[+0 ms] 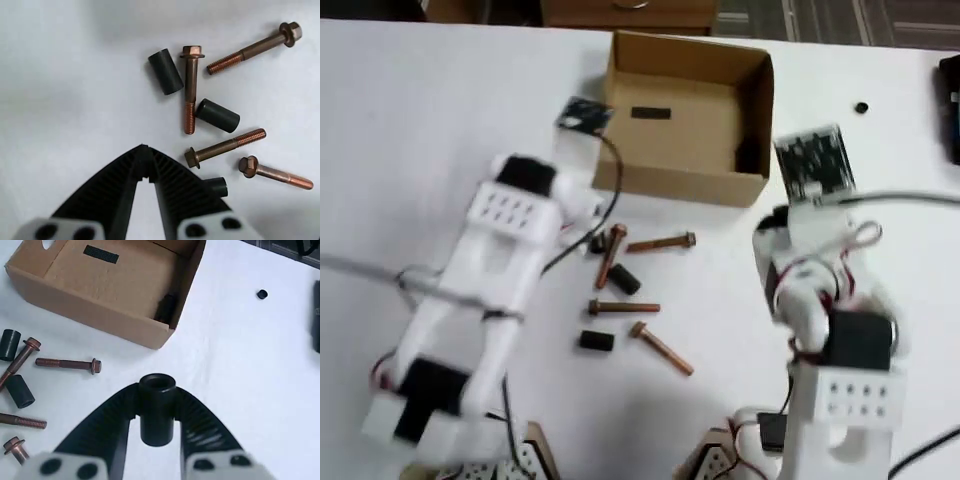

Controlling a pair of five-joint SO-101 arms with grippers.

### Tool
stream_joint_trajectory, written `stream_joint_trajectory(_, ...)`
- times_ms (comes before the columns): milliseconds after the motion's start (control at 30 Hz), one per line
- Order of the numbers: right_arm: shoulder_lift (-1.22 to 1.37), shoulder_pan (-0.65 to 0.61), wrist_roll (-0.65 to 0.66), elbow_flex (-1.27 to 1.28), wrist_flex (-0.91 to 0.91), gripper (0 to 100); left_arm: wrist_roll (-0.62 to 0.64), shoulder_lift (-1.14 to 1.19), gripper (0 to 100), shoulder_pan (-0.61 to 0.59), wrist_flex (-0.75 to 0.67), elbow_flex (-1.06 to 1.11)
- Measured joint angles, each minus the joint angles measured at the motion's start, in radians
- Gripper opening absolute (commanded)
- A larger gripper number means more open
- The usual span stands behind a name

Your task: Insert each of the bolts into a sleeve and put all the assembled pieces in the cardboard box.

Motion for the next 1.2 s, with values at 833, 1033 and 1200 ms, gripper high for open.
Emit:
stream_joint_trajectory(833, -0.310, 0.003, 0.000, 0.204, 0.003, 2.0, 0.000, 0.595, 8, 0.107, -0.061, -0.374)
stream_joint_trajectory(1033, -0.310, 0.003, 0.000, 0.204, 0.003, 2.0, 0.000, 0.606, 11, 0.107, -0.109, -0.374)
stream_joint_trajectory(1200, -0.310, 0.003, 0.000, 0.204, 0.003, 2.0, 0.000, 0.628, 11, 0.106, -0.152, -0.365)
